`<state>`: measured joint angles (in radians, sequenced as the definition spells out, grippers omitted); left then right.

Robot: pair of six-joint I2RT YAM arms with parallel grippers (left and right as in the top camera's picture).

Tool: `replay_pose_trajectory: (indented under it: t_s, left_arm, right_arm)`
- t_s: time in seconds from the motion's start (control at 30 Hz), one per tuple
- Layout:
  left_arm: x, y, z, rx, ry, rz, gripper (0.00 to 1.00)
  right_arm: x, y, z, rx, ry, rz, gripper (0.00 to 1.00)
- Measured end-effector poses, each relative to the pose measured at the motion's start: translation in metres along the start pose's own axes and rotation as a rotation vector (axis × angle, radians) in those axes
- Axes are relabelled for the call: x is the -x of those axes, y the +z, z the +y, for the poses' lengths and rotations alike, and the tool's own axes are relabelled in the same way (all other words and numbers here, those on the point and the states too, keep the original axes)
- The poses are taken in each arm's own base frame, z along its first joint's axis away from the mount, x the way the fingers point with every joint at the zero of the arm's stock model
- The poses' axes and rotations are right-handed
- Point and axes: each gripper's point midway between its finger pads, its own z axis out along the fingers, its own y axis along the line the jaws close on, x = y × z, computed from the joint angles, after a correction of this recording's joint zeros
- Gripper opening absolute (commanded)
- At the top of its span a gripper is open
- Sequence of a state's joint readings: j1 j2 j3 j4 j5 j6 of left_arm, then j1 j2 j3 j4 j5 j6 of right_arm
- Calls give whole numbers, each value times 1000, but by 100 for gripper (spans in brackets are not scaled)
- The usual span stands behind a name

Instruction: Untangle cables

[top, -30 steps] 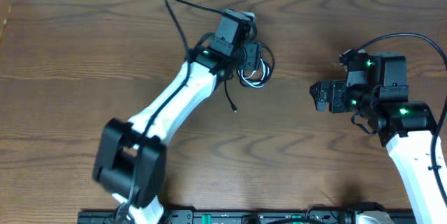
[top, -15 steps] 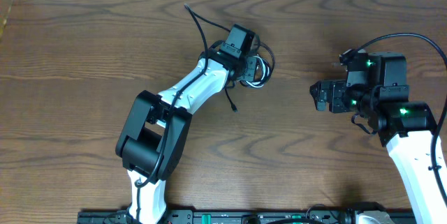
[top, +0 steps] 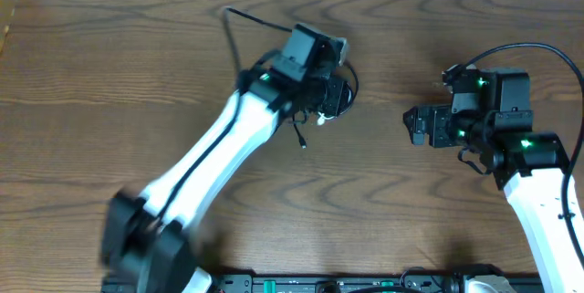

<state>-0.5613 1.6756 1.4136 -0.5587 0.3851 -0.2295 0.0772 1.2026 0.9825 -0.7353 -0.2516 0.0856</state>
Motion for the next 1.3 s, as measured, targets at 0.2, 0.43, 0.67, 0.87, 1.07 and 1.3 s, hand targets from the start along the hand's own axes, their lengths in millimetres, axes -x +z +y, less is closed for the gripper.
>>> replay_pose_trajectory:
  t_s: [0.2, 0.43, 0.67, 0.87, 1.07, 1.3]
  left_arm:
    - [14, -70, -54, -110, 85, -143, 7]
    - [17, -104, -83, -170, 138, -220, 7]
    - [20, -127, -92, -193, 159, -277, 7]
    - [17, -126, -88, -177, 151, -260, 8]
    - [2, -118, -53, 2, 99, -205, 8]
    - [3, -126, 14, 355, 44, -226, 13]
  right_arm:
    - [2, 21, 13, 82, -9, 26, 85]
    - [-3, 48, 34, 171, -36, 78, 86]
    - [-29, 88, 52, 210, -20, 211, 73]
    - [-54, 122, 59, 206, 49, 317, 25]
    - [-69, 134, 60, 192, 82, 378, 1]
    - [-74, 134, 33, 46, 84, 391, 1]
